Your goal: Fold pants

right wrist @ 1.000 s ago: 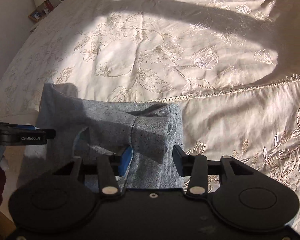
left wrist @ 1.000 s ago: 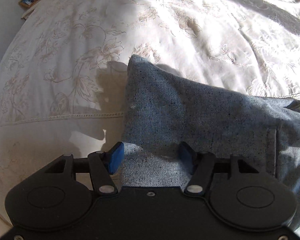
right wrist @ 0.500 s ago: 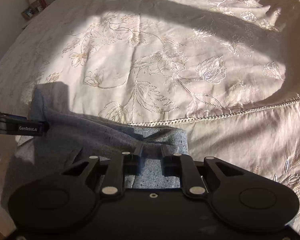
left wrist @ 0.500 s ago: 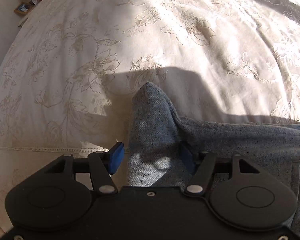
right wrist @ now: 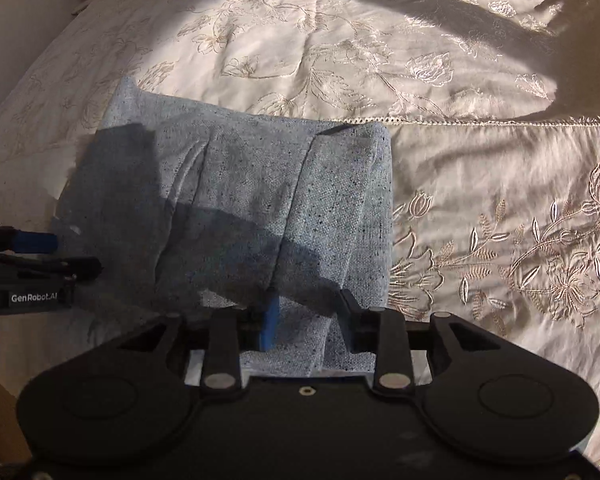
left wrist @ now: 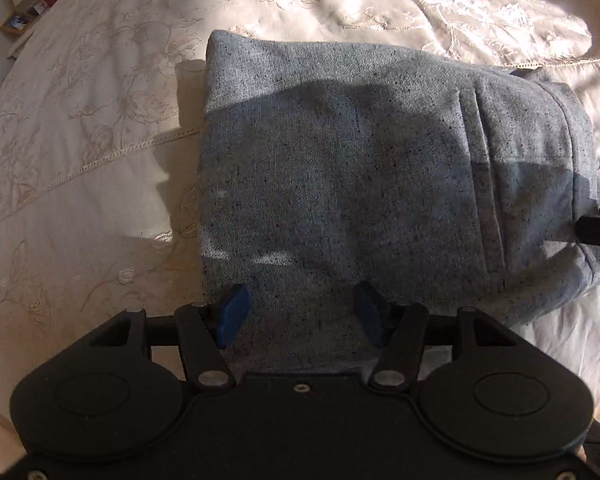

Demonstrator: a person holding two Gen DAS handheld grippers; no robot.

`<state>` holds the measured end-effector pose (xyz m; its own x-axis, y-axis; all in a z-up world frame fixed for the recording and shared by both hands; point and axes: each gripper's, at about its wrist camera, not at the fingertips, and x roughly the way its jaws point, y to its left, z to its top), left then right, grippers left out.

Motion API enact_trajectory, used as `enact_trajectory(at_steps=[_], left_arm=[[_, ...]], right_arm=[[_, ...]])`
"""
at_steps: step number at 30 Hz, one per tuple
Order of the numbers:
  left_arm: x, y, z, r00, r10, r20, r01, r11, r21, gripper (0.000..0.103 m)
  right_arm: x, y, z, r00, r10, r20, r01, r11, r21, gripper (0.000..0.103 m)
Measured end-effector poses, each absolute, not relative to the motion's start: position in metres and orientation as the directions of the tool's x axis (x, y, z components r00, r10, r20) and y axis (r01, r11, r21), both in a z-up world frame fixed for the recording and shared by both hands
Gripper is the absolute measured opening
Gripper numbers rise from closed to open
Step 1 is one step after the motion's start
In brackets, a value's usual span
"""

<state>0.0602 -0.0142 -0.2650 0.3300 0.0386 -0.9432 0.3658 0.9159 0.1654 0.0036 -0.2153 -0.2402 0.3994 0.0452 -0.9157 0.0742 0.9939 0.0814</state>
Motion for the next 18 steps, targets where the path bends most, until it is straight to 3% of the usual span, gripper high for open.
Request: enact_trajectory(at_steps=[7, 11, 18], left_arm=[[0.087, -0.016, -0.255, 0.330, 0.022, -0.944, 0.332, 0.933, 0.138, 0.065], [0.096, -0.001, -0.242, 0.398, 0.047, -0.916, 0.296, 0.939, 0.177, 0.065], [0.119, 0.026, -0.258, 0.367, 0.059, -0.928, 0.260, 0.952, 0.163, 0.066]], right_arm=[[0.005, -0.235, -0.221, 0.465, 0.041, -0.884, 0.144, 0.982, 0.121, 0.050], [0.005, -0.256, -0.211, 0.533, 0.077, -0.843, 0.178, 0.963, 0.200, 0.064], [0.027, -0.267, -0.234, 0.492, 0.109, -0.864, 0.170, 0.961, 0.218, 0.067]])
